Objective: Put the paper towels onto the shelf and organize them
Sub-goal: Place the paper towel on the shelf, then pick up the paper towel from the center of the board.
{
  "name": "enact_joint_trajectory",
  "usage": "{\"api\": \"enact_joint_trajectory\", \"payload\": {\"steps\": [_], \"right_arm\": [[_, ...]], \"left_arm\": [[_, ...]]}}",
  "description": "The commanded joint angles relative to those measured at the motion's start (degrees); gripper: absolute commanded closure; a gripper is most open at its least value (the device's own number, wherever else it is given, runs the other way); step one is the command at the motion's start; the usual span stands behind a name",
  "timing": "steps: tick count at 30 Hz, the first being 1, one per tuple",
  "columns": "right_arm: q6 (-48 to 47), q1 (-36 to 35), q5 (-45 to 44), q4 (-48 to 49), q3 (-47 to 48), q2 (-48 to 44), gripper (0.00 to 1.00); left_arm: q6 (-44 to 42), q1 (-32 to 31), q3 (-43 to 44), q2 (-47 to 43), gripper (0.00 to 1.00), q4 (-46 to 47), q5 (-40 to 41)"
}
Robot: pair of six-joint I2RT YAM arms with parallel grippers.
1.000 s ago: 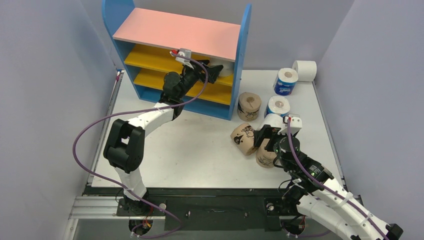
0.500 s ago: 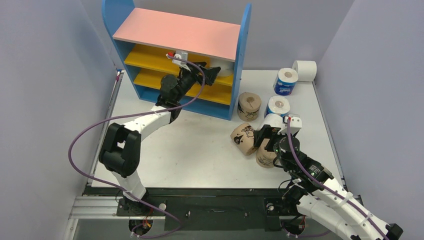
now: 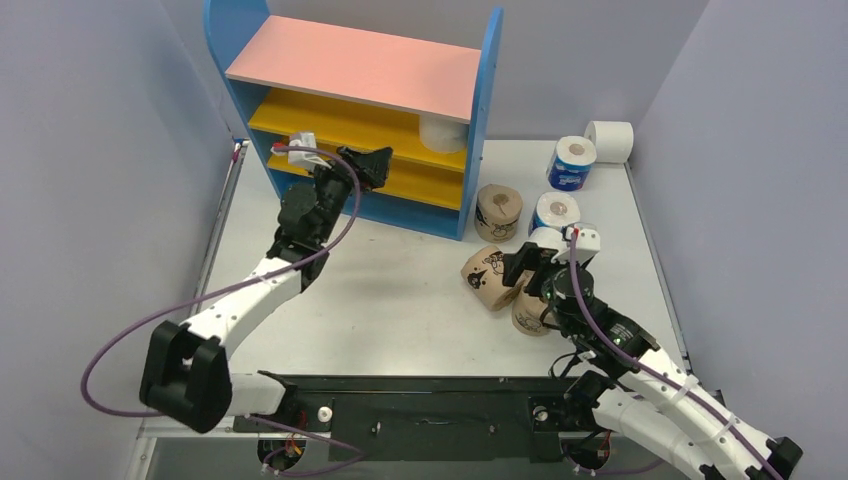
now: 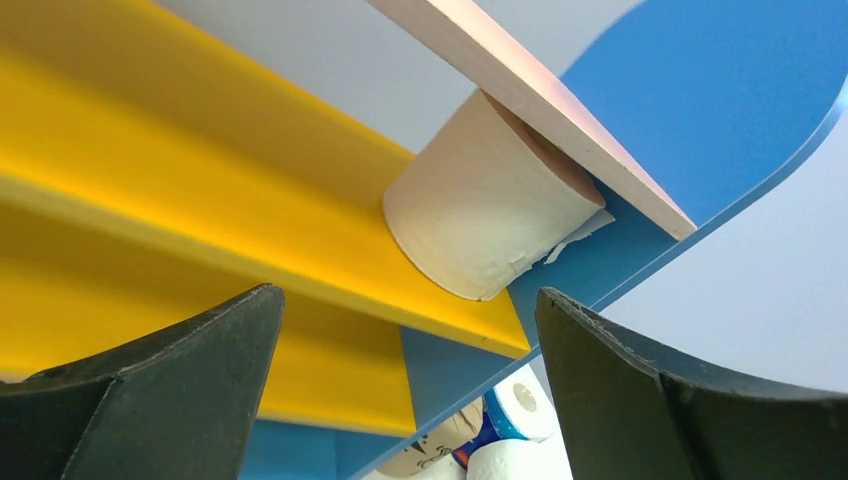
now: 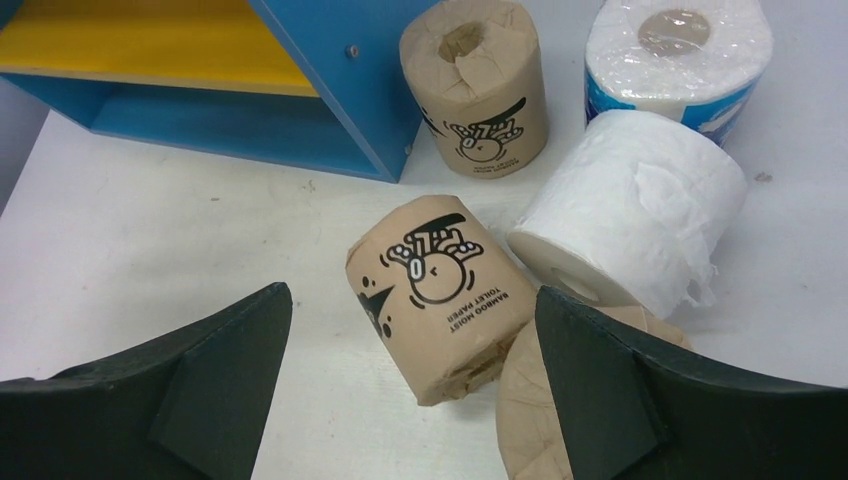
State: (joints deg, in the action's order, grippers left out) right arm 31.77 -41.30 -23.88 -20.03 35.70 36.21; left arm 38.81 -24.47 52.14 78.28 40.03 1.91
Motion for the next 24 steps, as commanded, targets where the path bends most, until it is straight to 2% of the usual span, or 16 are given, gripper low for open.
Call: {"api": "enact_joint_trajectory", "payload": {"steps": [1, 7, 13, 16, 18, 21, 24], "right_arm": [[2.0, -0.4, -3.0, 9.3, 2.9, 4.5, 0.13], [1.2, -0.6, -7.4, 18.2, 6.2, 14.4, 0.14], [-4.7, -0.7, -10.5, 31.3, 9.0, 24.8, 0.14], [-10.2, -0.6, -8.1, 37.5, 9.3, 29.7, 0.14], [-11.1, -0.1, -7.3, 37.0, 11.4, 31.8, 0.12], [-8.3, 2.6, -7.4, 28.3, 15.9, 33.2, 0.12], [-1.8, 7.7, -4.6, 26.6, 13.5, 30.7, 0.13]], "left_arm": [[3.2, -1.7, -2.4, -12.1, 0.04, -17.9, 12.3], [4.3, -3.6, -7.7, -24.8, 0.04, -35.3, 19.7], [8.5, -3.6, -10.0, -33.7, 0.04, -48.5, 20.5], [10.2, -3.6, -8.9, -35.7, 0.04, -55.0, 19.1], [10.9, -3.7, -8.4, -36.6, 0.04, -57.5, 17.7], [11.6, -3.7, -9.4, -38.1, 0.04, -59.1, 15.5], [12.1, -3.7, -12.4, -40.2, 0.04, -59.2, 14.4]]}}
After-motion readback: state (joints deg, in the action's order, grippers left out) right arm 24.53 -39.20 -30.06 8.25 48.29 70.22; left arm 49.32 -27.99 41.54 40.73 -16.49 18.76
